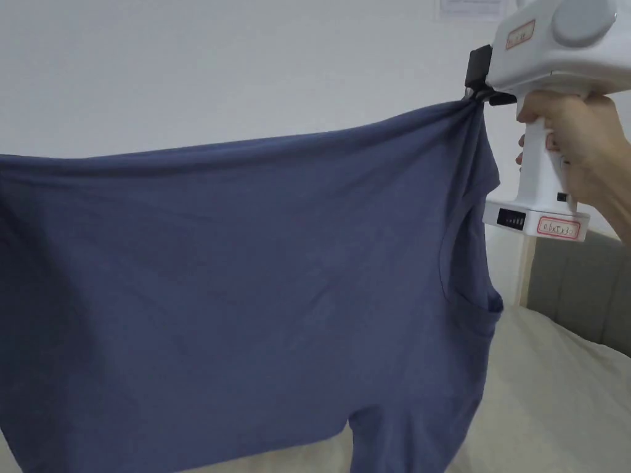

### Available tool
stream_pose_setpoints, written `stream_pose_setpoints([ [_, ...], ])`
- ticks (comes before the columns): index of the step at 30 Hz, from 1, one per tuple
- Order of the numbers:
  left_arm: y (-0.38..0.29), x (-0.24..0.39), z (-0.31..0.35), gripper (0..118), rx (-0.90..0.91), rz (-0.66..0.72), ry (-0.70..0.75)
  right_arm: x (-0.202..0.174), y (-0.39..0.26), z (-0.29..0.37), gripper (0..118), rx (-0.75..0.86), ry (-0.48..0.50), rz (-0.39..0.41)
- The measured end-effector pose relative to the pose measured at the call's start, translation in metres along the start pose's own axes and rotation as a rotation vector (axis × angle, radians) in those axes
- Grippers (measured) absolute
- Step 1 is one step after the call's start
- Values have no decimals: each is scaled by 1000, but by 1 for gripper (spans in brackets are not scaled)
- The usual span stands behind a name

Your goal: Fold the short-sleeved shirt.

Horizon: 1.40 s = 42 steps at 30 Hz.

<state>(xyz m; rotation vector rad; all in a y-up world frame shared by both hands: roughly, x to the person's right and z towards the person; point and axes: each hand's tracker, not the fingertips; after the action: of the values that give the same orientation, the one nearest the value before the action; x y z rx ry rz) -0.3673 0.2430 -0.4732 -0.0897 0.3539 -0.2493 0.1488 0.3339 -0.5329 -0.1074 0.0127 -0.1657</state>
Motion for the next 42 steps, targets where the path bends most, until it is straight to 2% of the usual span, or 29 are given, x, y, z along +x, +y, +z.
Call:
stream_pose_setpoints([
  [3,-6,4,-17,3,-12,46,-9,-11,-14,-2,10,2,-10,10],
  [9,-43,19,-34,3,-32,35,-16,-13,-55,-27,10,-59,-26,31],
  [15,-107,38,-52,3,-152,17,-69,13,-117,-59,10,-169,-30,23],
  [24,-205,63,-45,3,-322,21,-115,35,-229,-64,10,-354,-48,-6],
  [28,-245,68,-35,3,-407,77,-135,40,-274,-50,10,-443,-6,2],
  [31,-266,70,-22,3,-441,61,-130,46,-303,-36,10,-475,-29,31],
  [34,-286,67,1,3,-474,103,-162,57,-328,-15,10,-523,-18,-32],
  [37,-309,62,27,3,-528,56,-147,65,-350,13,10,-555,-25,-35],
  [42,-343,45,67,3,-578,66,-171,79,-377,71,10,-611,-14,-47],
])
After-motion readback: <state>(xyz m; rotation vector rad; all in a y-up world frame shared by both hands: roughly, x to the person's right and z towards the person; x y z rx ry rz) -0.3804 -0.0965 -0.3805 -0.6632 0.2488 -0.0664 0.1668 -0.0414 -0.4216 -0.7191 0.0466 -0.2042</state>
